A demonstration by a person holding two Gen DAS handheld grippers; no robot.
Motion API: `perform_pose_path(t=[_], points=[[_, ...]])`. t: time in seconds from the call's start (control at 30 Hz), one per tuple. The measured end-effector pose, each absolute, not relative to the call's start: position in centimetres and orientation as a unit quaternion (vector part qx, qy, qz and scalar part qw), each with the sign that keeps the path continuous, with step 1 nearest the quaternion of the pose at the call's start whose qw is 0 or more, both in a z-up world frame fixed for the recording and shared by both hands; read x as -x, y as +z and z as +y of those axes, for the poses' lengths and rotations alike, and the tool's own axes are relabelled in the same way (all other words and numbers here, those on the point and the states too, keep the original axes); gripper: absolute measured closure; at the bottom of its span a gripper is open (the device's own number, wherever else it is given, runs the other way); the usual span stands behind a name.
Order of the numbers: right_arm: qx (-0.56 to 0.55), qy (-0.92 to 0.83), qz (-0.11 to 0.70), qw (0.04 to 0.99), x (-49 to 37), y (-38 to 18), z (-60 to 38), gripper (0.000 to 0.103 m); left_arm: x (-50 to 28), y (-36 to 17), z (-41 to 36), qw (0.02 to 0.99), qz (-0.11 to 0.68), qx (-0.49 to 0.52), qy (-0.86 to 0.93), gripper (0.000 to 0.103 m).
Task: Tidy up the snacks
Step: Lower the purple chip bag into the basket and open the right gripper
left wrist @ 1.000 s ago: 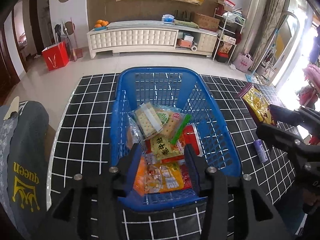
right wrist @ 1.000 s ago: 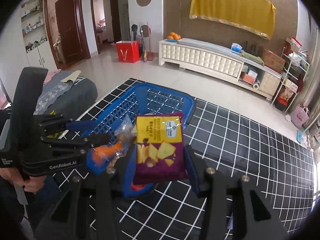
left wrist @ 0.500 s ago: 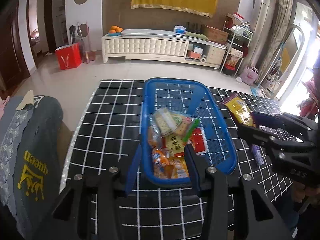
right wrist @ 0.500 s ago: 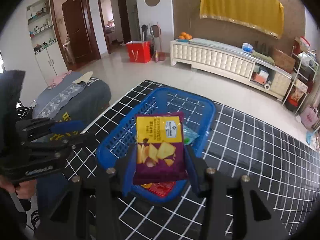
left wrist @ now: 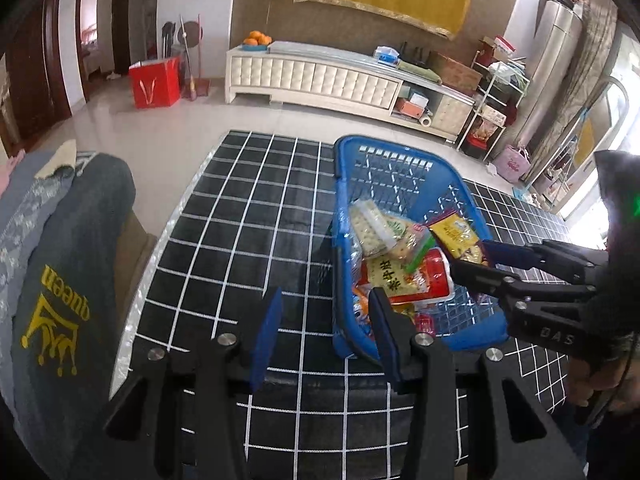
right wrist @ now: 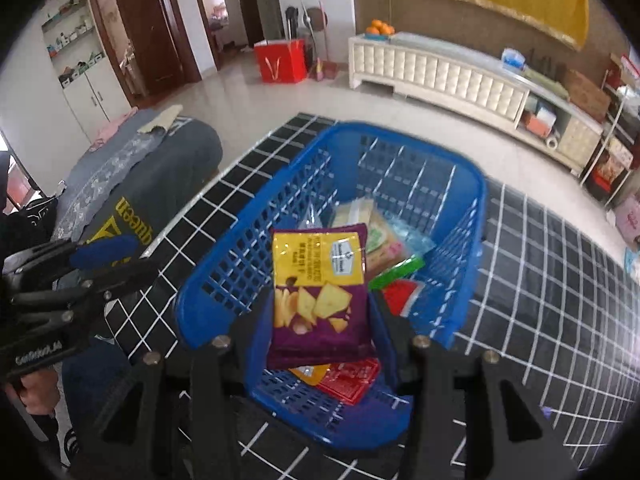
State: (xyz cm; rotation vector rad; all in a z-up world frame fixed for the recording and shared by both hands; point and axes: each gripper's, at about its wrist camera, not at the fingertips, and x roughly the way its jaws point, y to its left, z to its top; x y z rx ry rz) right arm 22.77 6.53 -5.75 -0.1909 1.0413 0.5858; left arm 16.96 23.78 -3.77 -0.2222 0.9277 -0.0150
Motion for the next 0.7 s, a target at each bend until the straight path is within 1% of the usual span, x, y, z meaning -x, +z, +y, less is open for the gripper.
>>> perform_pose_path(t=[0.23,0.5,0.57,0.7], points=[[0.083,0.265,0.517,0.81,-23.1,-7.6,6.8,0.051,-16.6,-4.5,24.4,0.884,0.454,0.114,-0.001,0.061],[0.051,0.266,0.56,0.783,-23.3,-8.5,5.9,0.032,-16.4,-4.5,23.2,0.884,0.449,0.133,-0.003,0.061],[0.047,0.261,0.549,0.793,-22.7,-7.4,4.9,0.027,-16.1,-4.2,22.5,0.885,0.447,0.129,-0.003,0.061],[0.012,0.254,0.519,0.816,-21.4,-4.3,1.6,0.023,-14.4,-2.3,21.1,0.899,0.422,0.115,0.023,0.061]])
